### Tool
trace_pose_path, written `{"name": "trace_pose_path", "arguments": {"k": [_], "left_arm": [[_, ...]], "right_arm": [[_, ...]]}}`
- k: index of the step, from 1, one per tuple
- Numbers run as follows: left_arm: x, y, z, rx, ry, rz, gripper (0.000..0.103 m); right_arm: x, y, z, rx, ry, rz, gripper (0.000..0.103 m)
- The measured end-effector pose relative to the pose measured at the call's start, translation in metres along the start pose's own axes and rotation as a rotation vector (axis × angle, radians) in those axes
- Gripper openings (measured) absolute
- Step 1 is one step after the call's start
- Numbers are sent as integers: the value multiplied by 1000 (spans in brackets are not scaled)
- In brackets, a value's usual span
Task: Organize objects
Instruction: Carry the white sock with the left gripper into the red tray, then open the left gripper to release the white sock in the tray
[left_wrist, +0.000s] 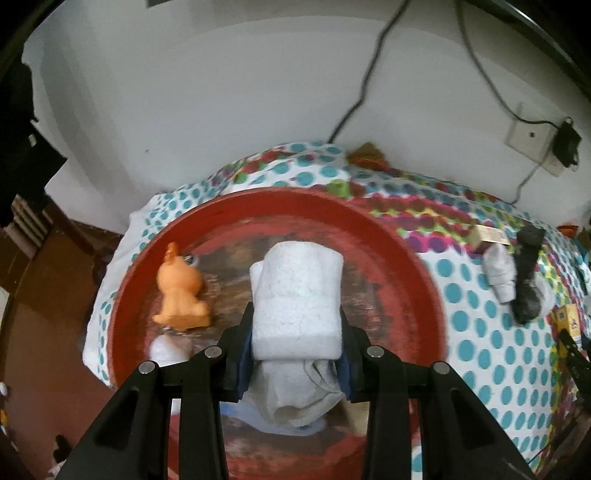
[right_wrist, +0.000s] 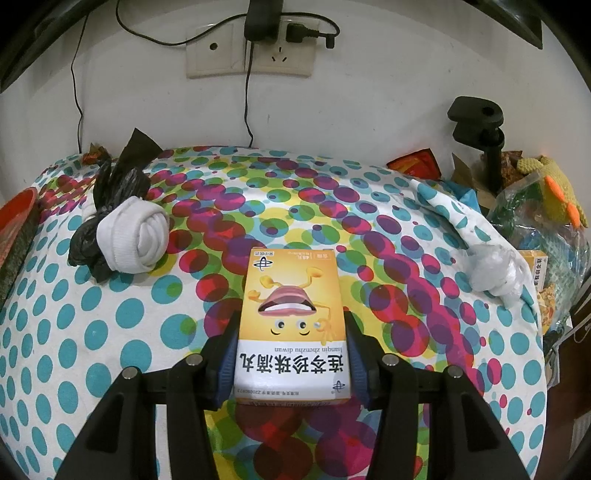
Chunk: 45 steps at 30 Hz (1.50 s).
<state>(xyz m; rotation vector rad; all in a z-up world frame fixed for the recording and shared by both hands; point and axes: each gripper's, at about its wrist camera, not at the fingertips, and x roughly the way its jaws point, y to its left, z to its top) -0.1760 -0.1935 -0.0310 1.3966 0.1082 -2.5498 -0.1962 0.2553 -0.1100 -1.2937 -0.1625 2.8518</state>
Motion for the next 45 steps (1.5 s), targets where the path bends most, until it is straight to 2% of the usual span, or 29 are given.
{"name": "trace_pose_path", "arguments": {"k": [12,17,22,24,27,31,37,41,45], "left_arm": [[32,57,2,-92,55,46,35],[45,64,0,-96,72,42,36],[44,58,-2,-57,59,54,39],[44,57,-4,-51,61,54,42],[42,58,-7,-59,60,23,52],[35,57,-10,-49,44,32,60],[19,56,-17,-42,13,29,65],[-1,57,-28,-51,-30,48,79],[-15,62,-44,-86,-41,34,81]], "right_arm": [[0,2,0,-17,-3,-11,51],[-1,4,0,-20,-3,-13,51],[-1,5,0,-31,-4,-24,51],[-1,6,0,-34,-4,-27,51],[-1,6,0,-36,-4,-29,51],[-2,7,1,-39,-4,-32,51],[-2,6,1,-40,-3,-34,51],[-2,6,1,-42,-4,-37,51],[-2,8,1,-42,-3,-38,51]]}}
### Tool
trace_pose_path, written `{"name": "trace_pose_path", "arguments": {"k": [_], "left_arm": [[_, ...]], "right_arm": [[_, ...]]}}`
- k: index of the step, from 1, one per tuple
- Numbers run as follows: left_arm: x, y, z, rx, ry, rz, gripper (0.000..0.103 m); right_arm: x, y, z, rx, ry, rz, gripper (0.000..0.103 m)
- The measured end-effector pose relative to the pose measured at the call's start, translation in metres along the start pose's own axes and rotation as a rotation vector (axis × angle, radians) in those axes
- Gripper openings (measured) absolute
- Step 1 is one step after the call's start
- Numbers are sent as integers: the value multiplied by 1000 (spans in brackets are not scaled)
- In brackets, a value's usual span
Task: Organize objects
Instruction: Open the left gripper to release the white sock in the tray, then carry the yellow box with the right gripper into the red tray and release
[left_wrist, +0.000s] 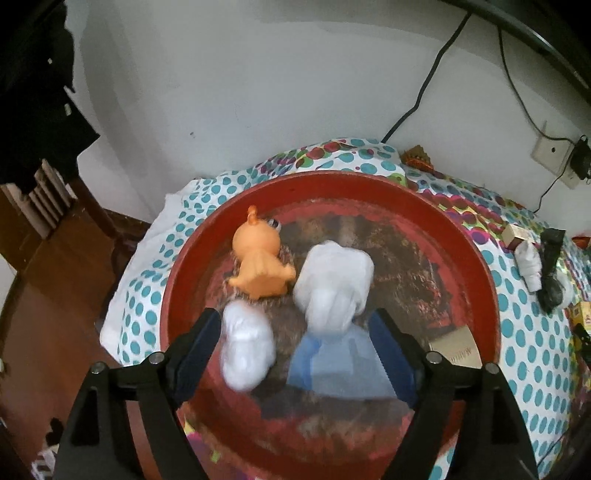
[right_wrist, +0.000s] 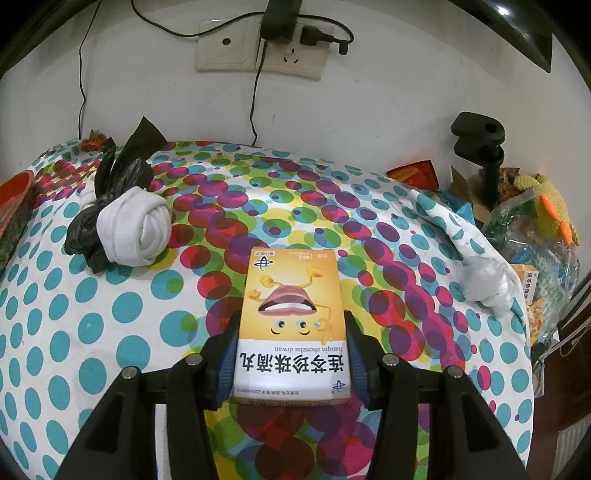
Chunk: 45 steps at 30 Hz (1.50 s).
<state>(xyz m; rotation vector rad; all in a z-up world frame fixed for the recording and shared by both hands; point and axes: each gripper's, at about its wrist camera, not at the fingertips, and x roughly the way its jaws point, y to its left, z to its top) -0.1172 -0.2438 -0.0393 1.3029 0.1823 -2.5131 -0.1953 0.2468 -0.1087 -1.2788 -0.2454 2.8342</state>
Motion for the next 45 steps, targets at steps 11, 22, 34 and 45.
{"name": "trace_pose_path", "arguments": {"k": [11,22,34,45], "left_arm": [[-29,19,-53,-44,-61,115,89],[-29,38,-80,-90,-84,106,93],[-26,54,-83,-147,-73,61,93],[-31,50,-81,-124,-89,81,93]], "right_arm": [[-1,0,0,-3,0,-4,51],[-6,-1,1,-10,-5,-23,51],[-46,31,13,-34,-58,37,51],[-80,113,26,-157,-103,144,51]]}}
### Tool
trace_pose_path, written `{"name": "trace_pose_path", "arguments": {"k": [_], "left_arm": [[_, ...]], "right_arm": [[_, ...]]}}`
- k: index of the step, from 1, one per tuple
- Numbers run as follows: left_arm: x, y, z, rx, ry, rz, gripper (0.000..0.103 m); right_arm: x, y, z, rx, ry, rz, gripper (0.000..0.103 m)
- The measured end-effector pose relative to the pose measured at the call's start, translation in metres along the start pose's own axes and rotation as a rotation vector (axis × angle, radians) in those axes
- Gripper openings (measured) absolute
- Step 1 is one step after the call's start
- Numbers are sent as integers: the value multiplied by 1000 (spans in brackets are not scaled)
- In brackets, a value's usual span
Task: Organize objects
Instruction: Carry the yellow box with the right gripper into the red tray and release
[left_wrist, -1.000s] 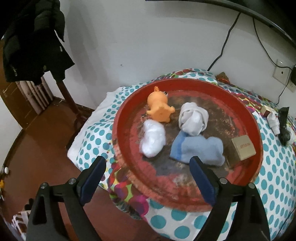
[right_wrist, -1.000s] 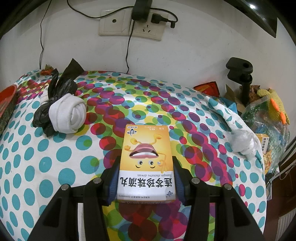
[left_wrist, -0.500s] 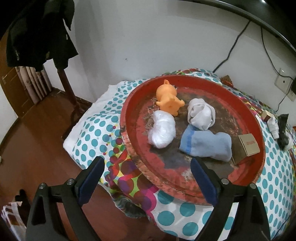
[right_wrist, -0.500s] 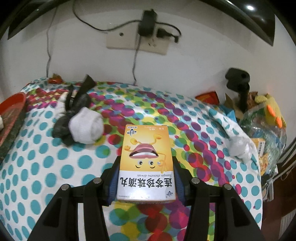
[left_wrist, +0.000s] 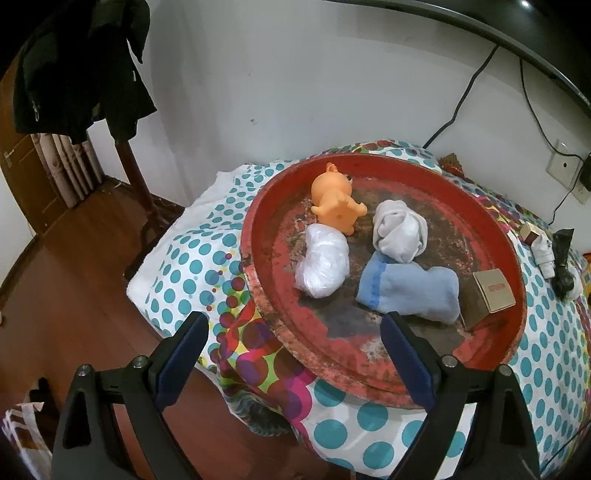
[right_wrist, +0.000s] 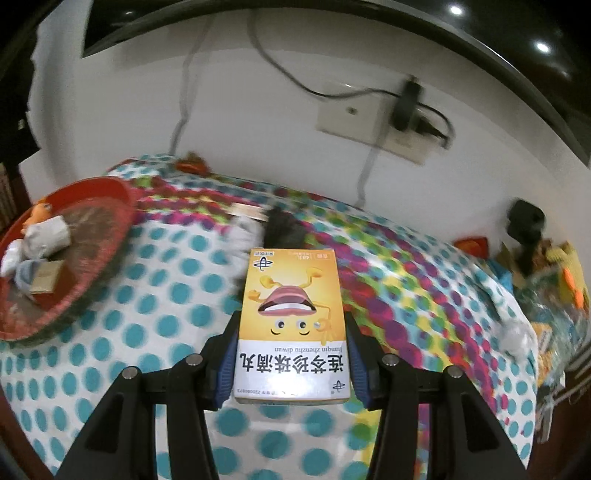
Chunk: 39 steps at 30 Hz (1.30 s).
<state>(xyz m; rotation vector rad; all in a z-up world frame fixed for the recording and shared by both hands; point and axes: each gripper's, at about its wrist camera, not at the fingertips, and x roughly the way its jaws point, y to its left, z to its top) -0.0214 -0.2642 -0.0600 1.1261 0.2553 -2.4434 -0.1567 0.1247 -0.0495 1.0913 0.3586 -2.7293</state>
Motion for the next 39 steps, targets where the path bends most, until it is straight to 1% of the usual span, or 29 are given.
{"name": "trace_pose_path", "arguments": {"k": [4,10,17,21,27,33,36,39], "left_arm": [[-1,0,0,9,-4,10,93],[2,6,1,10,2,25,94],[4,17,3,-2,-3,55,94],[7,29,5,-28,1,62,94],[9,44,6,-73,7,60,94],[12,50,6,-102,18,52,94],[12,49,6,-100,17,52,94],[13,47,5,-93,19,50,94]], "right_arm": [[-3,39,15,-34,-9,66,51],[-2,111,38,-115,-14,171,51],[0,190,60,-217,-16,253,51],[2,222,67,-251,-14,276,51],[10,252,65,-266,8,291,51],[18,262,62,-254,28,306,51],[22,265,61,-244,40,316,51],[21,270,59,-254,32,315,52]]}}
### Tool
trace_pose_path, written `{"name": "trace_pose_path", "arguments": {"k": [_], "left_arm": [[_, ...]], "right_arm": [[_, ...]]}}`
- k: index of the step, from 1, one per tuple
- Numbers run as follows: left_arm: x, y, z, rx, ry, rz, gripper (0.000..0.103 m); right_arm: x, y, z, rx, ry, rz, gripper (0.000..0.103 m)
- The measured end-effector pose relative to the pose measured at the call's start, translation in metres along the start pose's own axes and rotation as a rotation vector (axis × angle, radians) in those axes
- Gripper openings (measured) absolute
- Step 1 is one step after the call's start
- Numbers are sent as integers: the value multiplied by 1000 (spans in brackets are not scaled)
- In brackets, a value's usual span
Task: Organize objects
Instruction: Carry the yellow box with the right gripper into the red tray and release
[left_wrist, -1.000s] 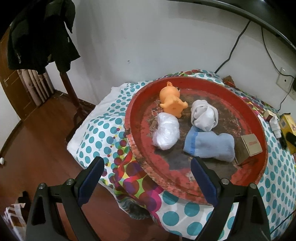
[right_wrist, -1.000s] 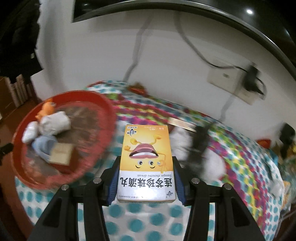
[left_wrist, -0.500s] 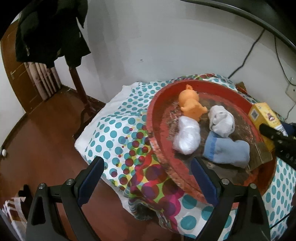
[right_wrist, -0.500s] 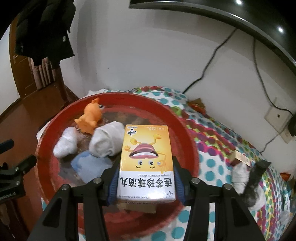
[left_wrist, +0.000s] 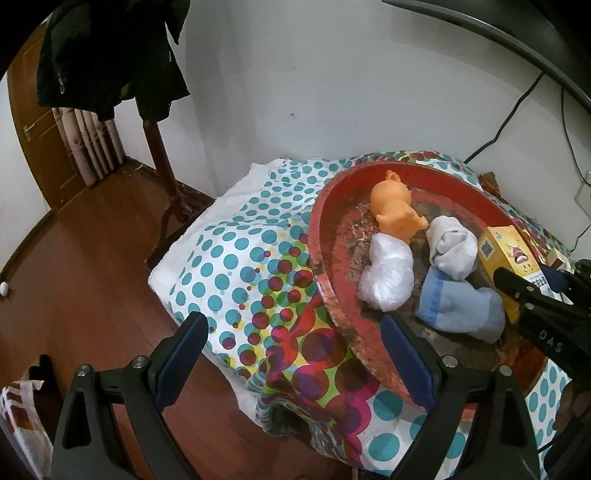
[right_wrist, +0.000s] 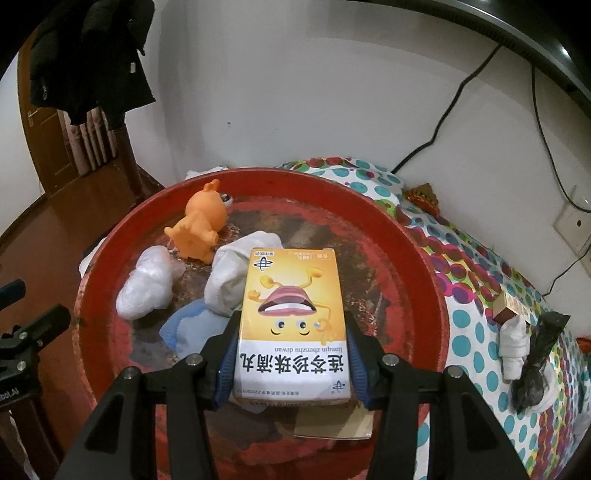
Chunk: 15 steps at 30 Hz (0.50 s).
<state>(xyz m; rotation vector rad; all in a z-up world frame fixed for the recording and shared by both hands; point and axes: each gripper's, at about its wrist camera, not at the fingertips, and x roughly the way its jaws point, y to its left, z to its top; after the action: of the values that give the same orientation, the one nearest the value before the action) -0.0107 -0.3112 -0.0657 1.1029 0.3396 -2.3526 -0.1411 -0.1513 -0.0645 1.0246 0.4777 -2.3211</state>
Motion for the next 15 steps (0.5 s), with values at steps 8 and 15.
{"name": "trace_pose_path", "arguments": {"k": [8,15], "left_arm": [[2,-3,-1,9,3,7,94],[2,-5,-1,17,1,12,94]], "right_arm": [[-3,6,0,-30,-6,-20,54],[-14,0,-2,-24,-23,-23,62]]}}
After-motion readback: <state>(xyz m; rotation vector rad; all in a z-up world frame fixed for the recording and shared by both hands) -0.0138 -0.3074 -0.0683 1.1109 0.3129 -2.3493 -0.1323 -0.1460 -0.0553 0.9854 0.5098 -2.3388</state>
